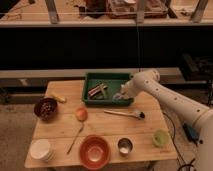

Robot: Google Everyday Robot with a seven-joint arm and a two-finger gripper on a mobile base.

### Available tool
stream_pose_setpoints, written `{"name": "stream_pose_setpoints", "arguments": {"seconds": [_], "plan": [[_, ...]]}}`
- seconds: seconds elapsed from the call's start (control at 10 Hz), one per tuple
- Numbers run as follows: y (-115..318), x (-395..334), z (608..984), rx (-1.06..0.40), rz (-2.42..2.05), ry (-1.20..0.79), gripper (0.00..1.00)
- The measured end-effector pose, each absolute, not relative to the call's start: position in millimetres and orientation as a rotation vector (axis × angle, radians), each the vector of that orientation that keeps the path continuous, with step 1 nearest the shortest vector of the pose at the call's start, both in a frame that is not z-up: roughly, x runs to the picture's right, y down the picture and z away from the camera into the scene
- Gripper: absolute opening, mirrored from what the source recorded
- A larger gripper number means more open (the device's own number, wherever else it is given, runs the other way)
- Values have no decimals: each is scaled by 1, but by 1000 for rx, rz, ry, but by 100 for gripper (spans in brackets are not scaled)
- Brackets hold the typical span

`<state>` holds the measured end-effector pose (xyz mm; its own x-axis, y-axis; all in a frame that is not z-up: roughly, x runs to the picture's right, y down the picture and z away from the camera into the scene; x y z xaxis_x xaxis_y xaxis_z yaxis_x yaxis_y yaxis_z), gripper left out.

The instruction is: Wipe tray with towel

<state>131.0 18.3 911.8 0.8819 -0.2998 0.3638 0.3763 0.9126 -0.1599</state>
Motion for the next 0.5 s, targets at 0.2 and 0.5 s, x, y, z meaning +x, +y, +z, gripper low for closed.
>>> {"name": "stream_pose_setpoints", "arguments": {"seconds": [0.2,0.5], "plan": [[-7,140,934,-213,-356,-301,0],[-47,148,973,-196,-349,-263,0]]}}
